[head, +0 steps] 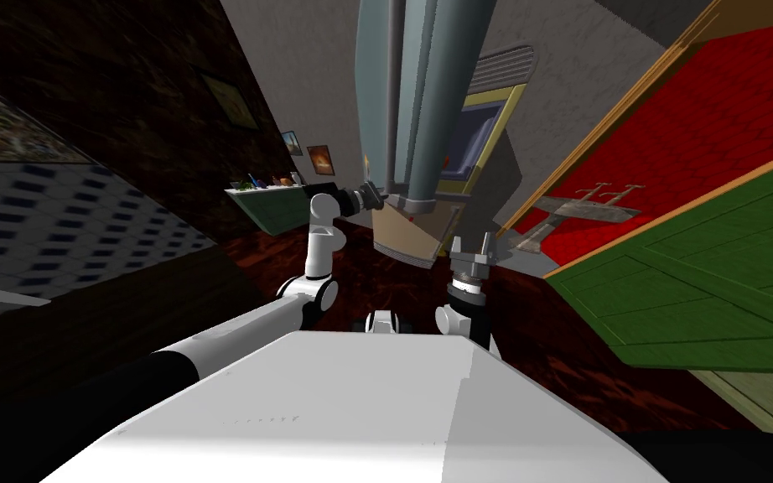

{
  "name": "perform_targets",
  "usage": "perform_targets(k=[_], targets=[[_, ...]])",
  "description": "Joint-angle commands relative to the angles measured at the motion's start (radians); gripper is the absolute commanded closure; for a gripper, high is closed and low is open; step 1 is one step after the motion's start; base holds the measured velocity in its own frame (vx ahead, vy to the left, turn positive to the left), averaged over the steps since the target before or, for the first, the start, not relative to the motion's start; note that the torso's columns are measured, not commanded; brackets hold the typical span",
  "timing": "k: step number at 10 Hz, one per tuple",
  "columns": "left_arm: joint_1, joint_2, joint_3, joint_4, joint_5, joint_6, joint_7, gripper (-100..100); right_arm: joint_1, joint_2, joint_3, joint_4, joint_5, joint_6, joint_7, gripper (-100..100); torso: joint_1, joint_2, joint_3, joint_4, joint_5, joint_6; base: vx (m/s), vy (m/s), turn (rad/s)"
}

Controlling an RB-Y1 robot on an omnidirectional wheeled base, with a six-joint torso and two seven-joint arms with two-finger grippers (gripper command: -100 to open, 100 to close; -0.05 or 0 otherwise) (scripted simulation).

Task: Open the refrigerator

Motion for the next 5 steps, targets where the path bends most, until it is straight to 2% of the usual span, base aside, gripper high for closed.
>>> perform_targets(k=[1,2,3,4,5], targets=[[-0.002,-0.004,-0.002,-0.036,0.034,0.014,-0.005,100,0.000,0.000,0.000,0.000,0.000,0.000,0.000,0,-0.005,0.002,0.001,0.001,-0.002,0.001,-0.003,0.250,-0.012],[0.000,-0.002,-0.004,-0.020,0.024,0.024,0.001,100,0.000,0.000,0.000,0.000,0.000,0.000,0.000,0,-0.009,0.002,0.001,0.002,-0.003,0.002,0.009,0.106,0.006],[0.009,-0.005,-0.005,-0.038,0.054,0.047,-0.002,100,0.000,0.001,0.000,0.000,0.000,0.000,0.000,0,-0.015,0.000,0.000,-0.001,-0.005,0.002,0.037,0.212,-0.002],[0.009,-0.005,-0.005,-0.038,0.054,0.047,-0.002,100,0.000,0.000,0.000,0.000,0.000,0.000,0.000,0,-0.005,0.000,0.001,-0.003,-0.003,0.003,0.050,0.232,-0.042],[0.015,-0.009,-0.005,-0.059,0.084,0.066,-0.004,100,0.000,0.000,0.000,0.000,0.000,0.000,0.000,0,-0.001,-0.002,-0.001,-0.003,-0.001,0.001,0.085,0.257,-0.038]])
